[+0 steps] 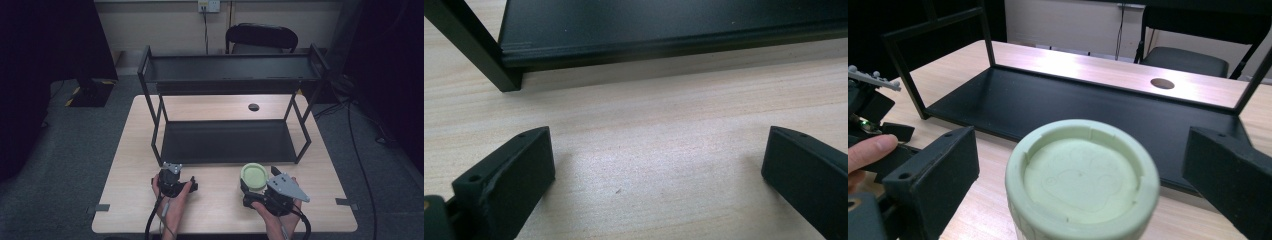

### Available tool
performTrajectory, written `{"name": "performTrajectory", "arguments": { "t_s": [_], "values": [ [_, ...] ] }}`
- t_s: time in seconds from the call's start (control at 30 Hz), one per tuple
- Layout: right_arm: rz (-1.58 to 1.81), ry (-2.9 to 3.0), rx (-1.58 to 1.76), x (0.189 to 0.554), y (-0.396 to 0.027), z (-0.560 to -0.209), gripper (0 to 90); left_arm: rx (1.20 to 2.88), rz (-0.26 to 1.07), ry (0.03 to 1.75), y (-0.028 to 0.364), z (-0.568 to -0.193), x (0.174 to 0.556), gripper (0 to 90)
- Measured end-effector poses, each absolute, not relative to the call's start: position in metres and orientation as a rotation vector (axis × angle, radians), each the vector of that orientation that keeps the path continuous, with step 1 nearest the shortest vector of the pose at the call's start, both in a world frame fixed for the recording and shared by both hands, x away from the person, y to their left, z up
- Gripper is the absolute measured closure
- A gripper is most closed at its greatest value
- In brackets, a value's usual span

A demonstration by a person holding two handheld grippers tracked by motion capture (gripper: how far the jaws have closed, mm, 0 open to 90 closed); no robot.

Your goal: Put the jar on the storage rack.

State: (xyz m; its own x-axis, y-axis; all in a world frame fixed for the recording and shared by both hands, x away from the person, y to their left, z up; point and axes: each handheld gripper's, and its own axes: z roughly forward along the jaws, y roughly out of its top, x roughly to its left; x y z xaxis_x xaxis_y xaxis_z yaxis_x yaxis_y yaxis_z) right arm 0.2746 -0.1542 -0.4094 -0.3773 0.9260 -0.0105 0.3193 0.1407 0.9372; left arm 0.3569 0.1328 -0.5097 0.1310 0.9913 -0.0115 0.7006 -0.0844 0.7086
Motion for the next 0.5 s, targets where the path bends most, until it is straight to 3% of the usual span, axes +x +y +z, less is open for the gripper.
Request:
{"name": "performTrajectory", "arguments": {
  "t_s": [0.5],
  "values": [
    [1.196,1.852,1.257,0.293,-0.148,-0.434,3.1,1.847,0.663,1.627,0.133,-0.51,0.357,0.1]
  ]
}}
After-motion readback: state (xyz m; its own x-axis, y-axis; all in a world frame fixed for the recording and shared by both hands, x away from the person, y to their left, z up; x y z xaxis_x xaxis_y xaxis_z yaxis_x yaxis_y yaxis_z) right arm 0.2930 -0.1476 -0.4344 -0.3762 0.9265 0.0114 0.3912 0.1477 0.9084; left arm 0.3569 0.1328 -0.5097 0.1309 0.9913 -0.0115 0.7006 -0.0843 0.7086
